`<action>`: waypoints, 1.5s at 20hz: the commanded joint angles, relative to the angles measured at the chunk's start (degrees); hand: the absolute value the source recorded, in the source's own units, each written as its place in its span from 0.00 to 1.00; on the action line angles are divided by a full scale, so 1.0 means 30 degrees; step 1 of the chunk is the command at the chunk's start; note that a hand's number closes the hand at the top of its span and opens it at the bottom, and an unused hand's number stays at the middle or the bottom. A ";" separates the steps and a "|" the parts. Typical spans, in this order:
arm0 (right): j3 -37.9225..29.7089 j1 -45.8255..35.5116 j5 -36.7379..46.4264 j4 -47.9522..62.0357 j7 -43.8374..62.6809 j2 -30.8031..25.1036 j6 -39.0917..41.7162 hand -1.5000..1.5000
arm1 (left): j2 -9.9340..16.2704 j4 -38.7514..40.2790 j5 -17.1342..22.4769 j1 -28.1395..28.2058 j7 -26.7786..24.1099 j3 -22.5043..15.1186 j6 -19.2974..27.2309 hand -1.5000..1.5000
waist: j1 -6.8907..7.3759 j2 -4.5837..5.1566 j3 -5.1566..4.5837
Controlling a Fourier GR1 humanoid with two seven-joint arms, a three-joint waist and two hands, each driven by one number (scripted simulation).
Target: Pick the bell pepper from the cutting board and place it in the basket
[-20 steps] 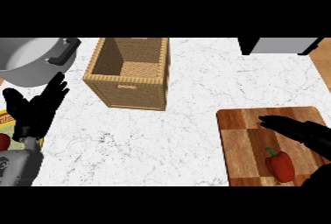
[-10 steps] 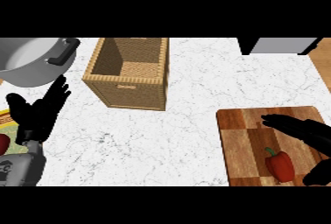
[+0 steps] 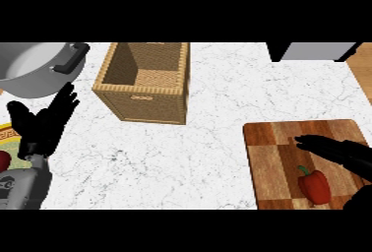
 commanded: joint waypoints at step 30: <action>0.4522 0.2284 0.8125 -0.2771 0.5050 0.8812 -0.2699 1.00 | -0.0529 -0.0036 -0.0867 0.0061 0.0392 0.1167 -0.0779 0.50 | -0.0009 -0.0265 -0.0097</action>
